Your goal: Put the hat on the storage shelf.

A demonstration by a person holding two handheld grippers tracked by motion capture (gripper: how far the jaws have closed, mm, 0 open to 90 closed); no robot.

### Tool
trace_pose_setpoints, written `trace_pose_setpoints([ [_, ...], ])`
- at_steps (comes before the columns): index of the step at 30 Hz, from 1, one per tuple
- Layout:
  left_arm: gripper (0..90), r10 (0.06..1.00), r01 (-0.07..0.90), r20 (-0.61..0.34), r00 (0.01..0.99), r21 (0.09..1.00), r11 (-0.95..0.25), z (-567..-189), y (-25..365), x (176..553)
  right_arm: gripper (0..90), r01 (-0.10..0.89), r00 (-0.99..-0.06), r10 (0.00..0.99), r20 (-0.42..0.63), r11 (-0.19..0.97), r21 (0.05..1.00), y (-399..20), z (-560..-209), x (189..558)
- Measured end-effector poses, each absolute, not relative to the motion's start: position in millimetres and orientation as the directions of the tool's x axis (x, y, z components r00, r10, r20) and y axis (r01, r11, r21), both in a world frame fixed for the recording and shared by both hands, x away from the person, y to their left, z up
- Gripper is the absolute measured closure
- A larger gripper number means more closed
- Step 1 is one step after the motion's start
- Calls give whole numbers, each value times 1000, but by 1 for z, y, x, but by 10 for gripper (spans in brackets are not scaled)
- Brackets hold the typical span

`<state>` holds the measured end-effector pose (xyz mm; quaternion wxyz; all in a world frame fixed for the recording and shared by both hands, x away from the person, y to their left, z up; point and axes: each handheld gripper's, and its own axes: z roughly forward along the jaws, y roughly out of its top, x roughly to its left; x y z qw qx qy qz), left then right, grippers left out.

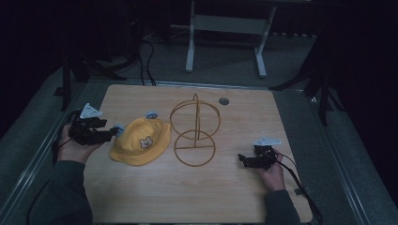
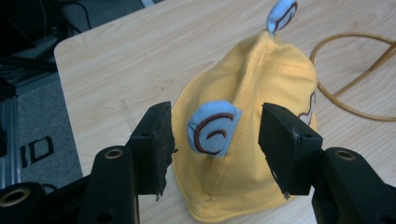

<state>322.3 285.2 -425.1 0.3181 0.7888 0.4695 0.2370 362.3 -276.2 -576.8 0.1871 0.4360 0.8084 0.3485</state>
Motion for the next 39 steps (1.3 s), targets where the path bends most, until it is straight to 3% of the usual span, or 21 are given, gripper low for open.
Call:
trace_pose_setpoints([
  [39, 483, 842, 584, 99, 531, 677, -448, -403, 275, 352, 138, 573, -552, 834, 1, 378, 727, -276, -577, 362],
])
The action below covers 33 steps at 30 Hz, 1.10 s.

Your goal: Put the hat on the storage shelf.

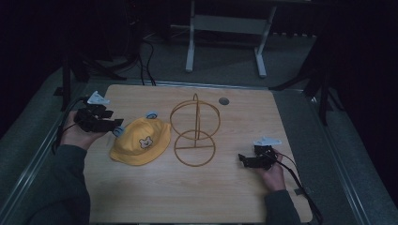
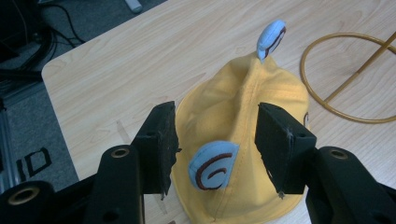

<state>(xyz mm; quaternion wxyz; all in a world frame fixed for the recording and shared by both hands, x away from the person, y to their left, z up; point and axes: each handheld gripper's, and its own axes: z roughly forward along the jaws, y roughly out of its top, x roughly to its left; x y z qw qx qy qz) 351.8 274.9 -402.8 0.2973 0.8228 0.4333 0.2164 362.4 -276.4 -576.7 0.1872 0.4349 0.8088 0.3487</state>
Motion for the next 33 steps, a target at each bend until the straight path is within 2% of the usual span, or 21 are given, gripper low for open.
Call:
trace_pose_setpoints([
  [33, 518, 813, 603, 92, 574, 624, -497, -395, 267, 373, 138, 572, -555, 832, 1, 381, 727, -277, -577, 362],
])
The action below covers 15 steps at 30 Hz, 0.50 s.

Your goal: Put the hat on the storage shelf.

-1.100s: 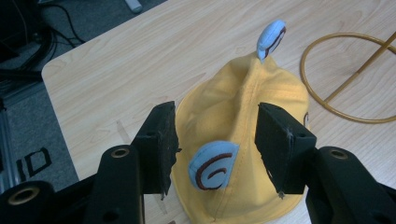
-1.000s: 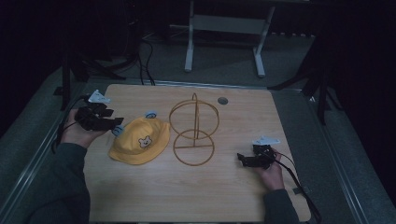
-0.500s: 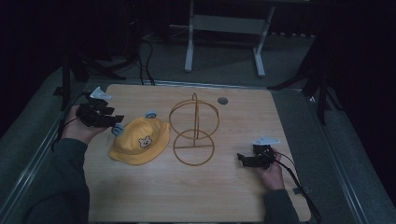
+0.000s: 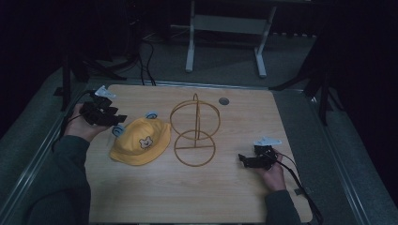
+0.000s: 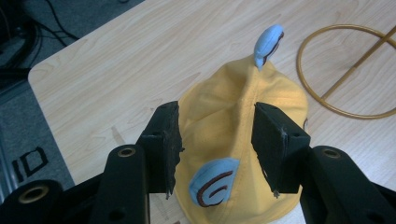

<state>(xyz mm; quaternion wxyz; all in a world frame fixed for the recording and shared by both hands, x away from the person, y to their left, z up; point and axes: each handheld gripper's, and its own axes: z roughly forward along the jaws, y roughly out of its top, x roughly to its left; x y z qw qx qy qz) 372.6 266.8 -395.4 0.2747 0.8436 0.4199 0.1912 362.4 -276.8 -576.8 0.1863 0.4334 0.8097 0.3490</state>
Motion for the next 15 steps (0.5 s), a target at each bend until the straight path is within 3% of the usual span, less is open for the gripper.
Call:
trace_pose_setpoints([
  [15, 523, 803, 620, 78, 591, 593, -514, -394, 262, 380, 138, 572, -556, 831, 2, 381, 726, -277, -577, 362],
])
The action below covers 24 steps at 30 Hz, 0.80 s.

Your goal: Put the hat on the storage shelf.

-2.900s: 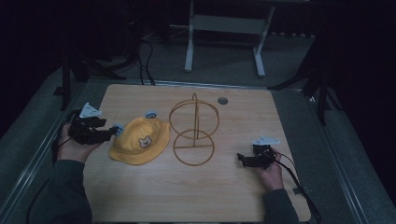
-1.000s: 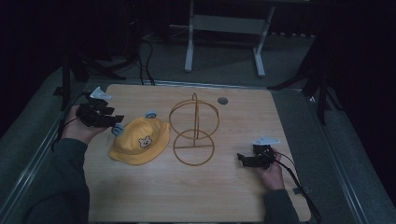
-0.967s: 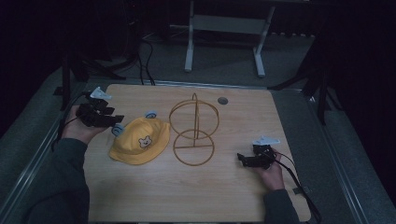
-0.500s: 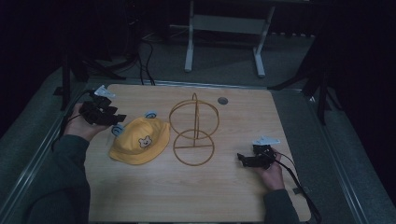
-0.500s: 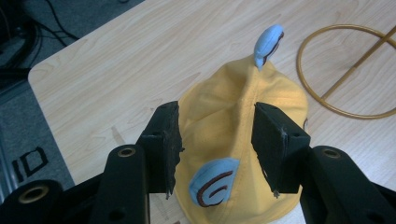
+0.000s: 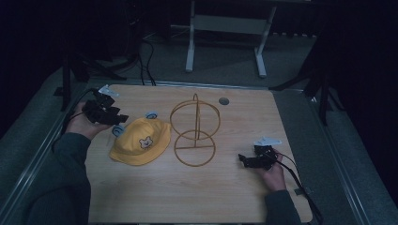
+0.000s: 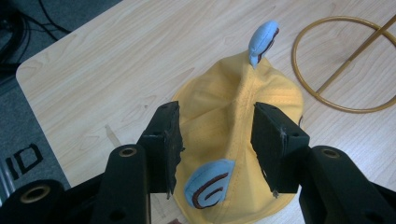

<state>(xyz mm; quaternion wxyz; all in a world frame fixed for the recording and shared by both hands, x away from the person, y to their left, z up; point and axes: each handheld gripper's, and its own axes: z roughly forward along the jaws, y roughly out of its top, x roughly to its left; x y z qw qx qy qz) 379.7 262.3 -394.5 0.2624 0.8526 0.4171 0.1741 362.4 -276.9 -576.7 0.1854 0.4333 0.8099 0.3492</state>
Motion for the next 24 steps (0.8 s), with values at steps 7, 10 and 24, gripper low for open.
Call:
trace_pose_setpoints([
  [7, 526, 793, 625, 79, 604, 570, -533, -395, 259, 384, 138, 571, -557, 830, 1, 382, 727, -277, -577, 362],
  [10, 527, 790, 626, 78, 609, 563, -539, -394, 257, 386, 138, 571, -557, 830, 1, 382, 727, -277, -577, 362],
  [24, 537, 783, 647, 77, 617, 517, -560, -398, 250, 393, 138, 570, -558, 830, 1, 383, 727, -277, -577, 362],
])
